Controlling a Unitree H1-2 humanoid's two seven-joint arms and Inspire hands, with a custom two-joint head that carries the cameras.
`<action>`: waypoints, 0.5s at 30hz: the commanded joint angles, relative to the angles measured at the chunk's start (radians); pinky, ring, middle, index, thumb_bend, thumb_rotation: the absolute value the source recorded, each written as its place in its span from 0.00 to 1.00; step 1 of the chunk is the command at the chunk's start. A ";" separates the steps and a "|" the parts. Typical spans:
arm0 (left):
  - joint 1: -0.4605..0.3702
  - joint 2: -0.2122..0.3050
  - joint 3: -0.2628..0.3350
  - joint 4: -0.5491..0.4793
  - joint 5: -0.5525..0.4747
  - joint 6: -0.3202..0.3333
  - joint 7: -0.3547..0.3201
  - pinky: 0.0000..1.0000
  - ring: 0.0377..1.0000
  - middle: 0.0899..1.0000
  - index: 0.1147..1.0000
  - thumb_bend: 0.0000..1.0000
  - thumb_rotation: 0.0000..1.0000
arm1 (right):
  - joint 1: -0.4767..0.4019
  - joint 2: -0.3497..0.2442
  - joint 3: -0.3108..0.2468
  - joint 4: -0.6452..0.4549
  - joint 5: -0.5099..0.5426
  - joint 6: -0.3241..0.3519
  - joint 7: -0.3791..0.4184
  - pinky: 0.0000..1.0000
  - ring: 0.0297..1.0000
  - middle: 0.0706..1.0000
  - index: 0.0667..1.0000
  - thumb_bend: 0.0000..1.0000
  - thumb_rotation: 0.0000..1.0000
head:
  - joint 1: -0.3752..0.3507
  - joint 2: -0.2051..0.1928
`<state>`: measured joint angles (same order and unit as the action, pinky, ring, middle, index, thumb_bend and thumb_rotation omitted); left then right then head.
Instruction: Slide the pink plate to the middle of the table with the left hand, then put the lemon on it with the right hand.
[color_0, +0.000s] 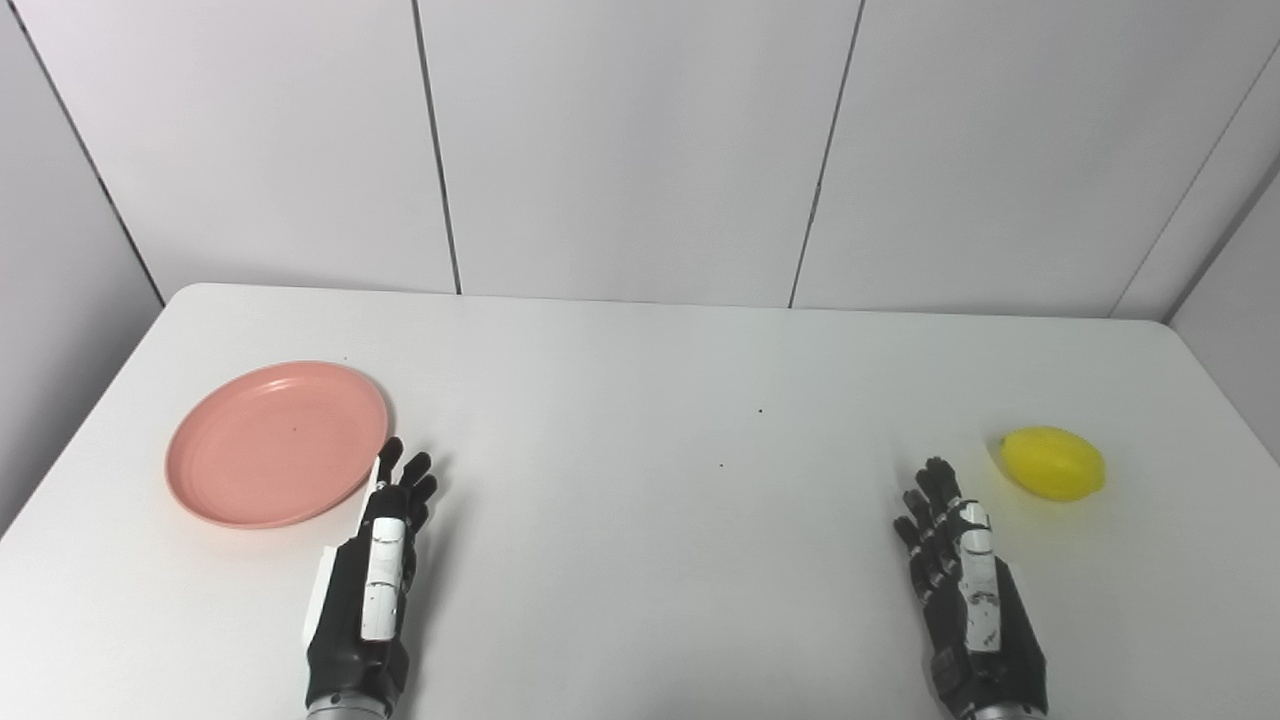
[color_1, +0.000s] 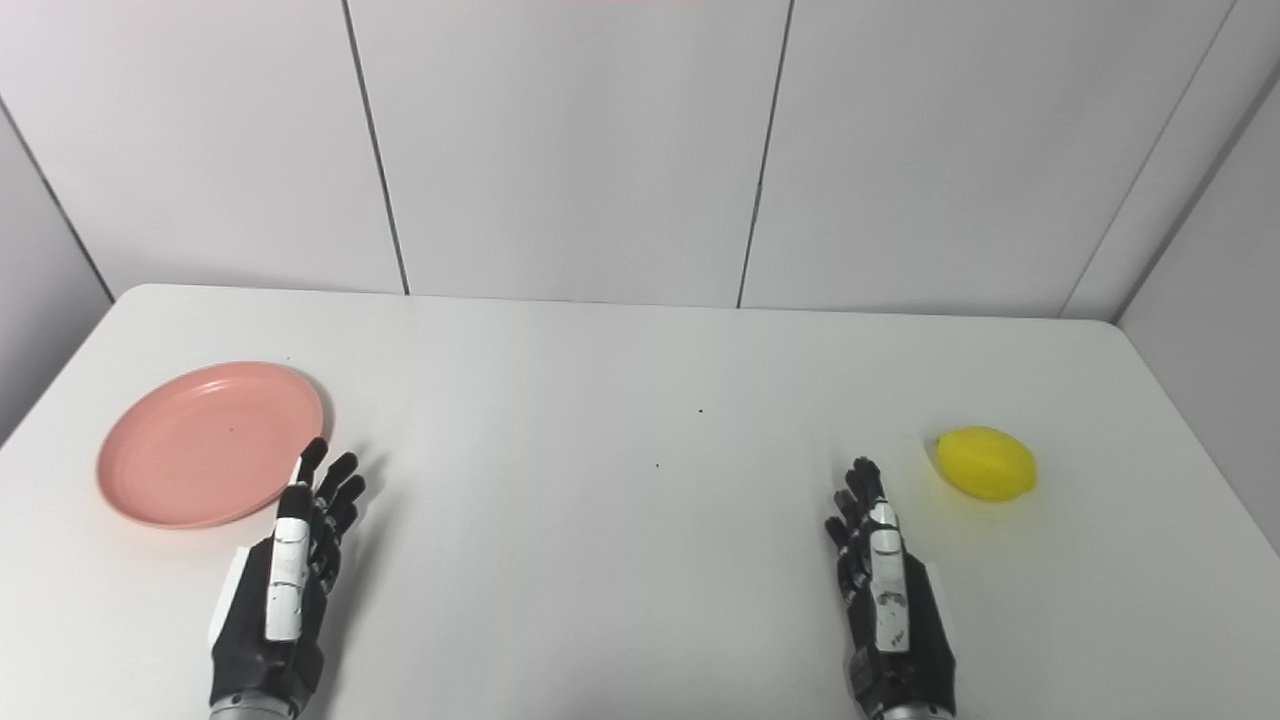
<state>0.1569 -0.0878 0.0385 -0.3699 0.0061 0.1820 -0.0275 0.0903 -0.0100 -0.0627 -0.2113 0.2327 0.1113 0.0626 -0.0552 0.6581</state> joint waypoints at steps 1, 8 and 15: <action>0.028 0.034 -0.002 -0.024 -0.002 -0.010 -0.007 1.00 0.95 0.95 0.97 0.74 0.99 | 0.000 -0.002 0.002 0.006 0.004 -0.008 0.007 1.00 1.00 1.00 0.97 0.79 0.97 | 0.001 0.000; 0.030 0.033 -0.006 -0.029 0.002 -0.001 -0.007 1.00 0.95 0.95 0.97 0.74 0.98 | 0.002 -0.003 0.001 0.003 0.002 -0.006 0.006 1.00 1.00 1.00 0.97 0.79 0.97 | 0.003 0.002; 0.029 0.030 -0.008 -0.027 0.007 0.003 -0.004 1.00 0.95 0.95 0.96 0.76 0.97 | -0.001 -0.007 -0.001 0.011 0.006 -0.009 0.011 1.00 1.00 1.00 0.97 0.79 0.97 | 0.003 0.000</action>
<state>0.1569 -0.0880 0.0360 -0.3700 0.0063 0.1894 -0.0274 0.0903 -0.0108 -0.0631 -0.2093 0.2316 0.1113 0.0635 -0.0537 0.6581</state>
